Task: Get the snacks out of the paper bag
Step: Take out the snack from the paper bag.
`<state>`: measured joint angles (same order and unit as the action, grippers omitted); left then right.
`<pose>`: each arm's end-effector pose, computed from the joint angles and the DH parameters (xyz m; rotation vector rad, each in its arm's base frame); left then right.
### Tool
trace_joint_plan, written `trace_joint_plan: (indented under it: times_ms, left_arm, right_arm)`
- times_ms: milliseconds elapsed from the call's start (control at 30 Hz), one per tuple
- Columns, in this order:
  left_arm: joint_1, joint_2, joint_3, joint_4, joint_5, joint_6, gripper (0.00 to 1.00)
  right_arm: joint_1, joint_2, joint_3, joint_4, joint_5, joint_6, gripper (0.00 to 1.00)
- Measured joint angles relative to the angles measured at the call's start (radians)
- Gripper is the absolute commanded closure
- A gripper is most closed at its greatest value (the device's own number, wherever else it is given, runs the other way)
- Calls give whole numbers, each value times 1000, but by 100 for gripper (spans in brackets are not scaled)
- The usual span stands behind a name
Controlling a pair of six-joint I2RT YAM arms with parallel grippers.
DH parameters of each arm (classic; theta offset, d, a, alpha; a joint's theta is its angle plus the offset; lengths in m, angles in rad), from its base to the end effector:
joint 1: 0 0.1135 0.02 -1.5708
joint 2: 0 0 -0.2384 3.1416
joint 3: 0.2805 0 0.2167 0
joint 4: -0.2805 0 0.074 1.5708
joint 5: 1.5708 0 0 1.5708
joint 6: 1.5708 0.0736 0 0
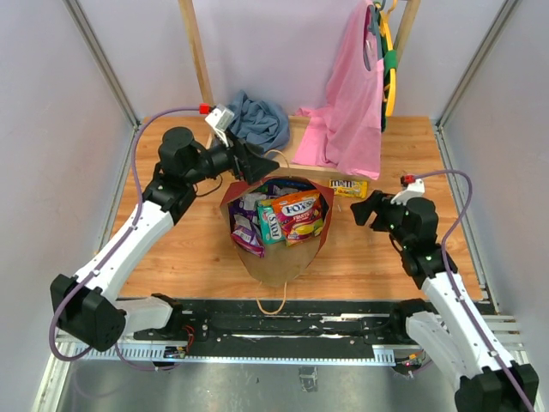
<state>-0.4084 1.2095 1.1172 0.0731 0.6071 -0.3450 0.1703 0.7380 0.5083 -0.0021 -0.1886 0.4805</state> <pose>0.2431 -0.1509 0.3745 0.5480 1.6008 -1.0547 0.1972 0.0479 0.2513 0.1481 1.8378 0.6300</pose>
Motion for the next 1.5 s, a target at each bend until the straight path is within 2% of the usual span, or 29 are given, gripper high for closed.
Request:
trace_joint_plan:
  times_ms: [200,300,400,433,567,700,800,933,1000,1133,1500]
  left_arm:
    - [-43,58,16,60,49,13,44]
    - [-53,77,16,61,64,27,63]
    - [-54,82,16,61,68,51,78]
    - [-54,82,16,62,67,57,81]
    - [-54,82,16,75,66,68,90]
    - [-54,82,-1,112,65,67,97]
    - [-54,82,-30,129,60,62,100]
    - [-54,80,-58,137,53,60,100]
    - [-54,76,-66,142,47,56,99]
    - [-54,72,-68,149,32,49,99]
    - [-54,93,-26,93,-47,27,99]
  right_arm:
    - [243,-39,64,-111,166,-96,30]
    - [375,-64,92,-121,271,-140,33]
    - [523,-91,114,-108,414,-204,34]
    - [636,-92,123,-96,468,-237,34]
    - [938,-3,186,-12,696,-416,33]
    - [1089,202,286,64,802,-549,32]
    - [1112,352,333,86,808,-582,29]
    - [1112,454,367,82,808,-597,22]
    - [1112,483,398,81,805,-605,18]
    - [1102,530,457,88,798,-597,15]
    - [963,608,443,84,750,-459,2]
